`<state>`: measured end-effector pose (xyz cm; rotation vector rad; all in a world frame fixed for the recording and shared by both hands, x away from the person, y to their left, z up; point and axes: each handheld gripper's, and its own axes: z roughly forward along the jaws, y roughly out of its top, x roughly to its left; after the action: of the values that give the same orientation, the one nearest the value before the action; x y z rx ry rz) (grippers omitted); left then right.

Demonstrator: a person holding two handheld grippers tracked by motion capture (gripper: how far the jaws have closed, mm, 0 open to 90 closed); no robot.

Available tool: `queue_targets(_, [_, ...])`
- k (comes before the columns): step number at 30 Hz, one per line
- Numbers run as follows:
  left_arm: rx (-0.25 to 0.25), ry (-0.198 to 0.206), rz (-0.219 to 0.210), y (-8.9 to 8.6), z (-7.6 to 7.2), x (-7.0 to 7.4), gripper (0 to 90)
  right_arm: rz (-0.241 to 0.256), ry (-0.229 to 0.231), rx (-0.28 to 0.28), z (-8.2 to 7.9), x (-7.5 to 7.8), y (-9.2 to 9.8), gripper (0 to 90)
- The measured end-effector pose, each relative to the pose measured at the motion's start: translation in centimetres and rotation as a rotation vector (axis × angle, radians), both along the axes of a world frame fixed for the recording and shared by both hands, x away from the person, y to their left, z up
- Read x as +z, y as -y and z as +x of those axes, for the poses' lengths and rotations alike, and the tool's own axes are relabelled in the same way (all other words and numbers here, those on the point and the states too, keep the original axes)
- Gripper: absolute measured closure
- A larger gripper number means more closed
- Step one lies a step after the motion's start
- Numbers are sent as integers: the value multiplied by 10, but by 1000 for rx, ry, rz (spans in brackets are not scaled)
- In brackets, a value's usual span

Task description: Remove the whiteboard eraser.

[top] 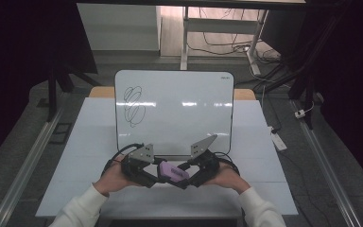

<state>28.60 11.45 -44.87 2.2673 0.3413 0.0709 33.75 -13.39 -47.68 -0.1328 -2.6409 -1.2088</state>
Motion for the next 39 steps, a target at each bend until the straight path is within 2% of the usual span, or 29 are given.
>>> queue_targets(5, [-11, -1, 6, 0, 0, 0, 389, 9, -16, 7, 0, -3, -2, 362])
queue_targets(10, [-10, -8, 2, -1, 1, -1, 389, 5, -1, 5, -1, -3, -3, 377])
queue_targets(14, [22, -20, -29, -4, 3, -1, 382, 21, 21, -22, -2, 0, -1, 384])
queue_targets(16, [65, -4, -48, -6, 2, 0, 371, 34, 32, -44, -2, 2, 0, 388])
queue_targets(17, [85, 0, -59, -7, 2, 1, 324, 45, 49, -69, -2, 4, 2, 390])
queue_targets(18, [105, 0, -70, -8, 1, 2, 324, 45, 49, -69, -2, 4, 2, 390])
queue_targets(20, [143, 6, -86, -11, 0, 3, 260, 50, 70, -96, -2, 5, 3, 390])
queue_targets(21, [162, 12, -91, -14, -1, 4, 227, 60, 90, -125, -1, 6, 6, 391])
queue_targets(22, [184, 15, -100, -16, -2, 5, 227, 60, 90, -125, -1, 6, 6, 391])
queue_targets(23, [202, 17, -105, -18, -3, 5, 206, 70, 106, -148, 0, 8, 8, 391])
queue_targets(25, [250, 19, -101, -23, -7, 5, 201, 73, 116, -157, 0, 8, 8, 391])
queue_targets(36, [491, 17, -102, -82, -43, -21, 192, 104, 239, -288, -2, 17, 14, 391])
queue_targets(38, [527, 3, -104, -91, -46, -27, 190, 107, 283, -337, -3, 21, 15, 391])
queue_targets(39, [544, -7, -100, -95, -48, -29, 190, 107, 283, -337, -3, 21, 15, 391])
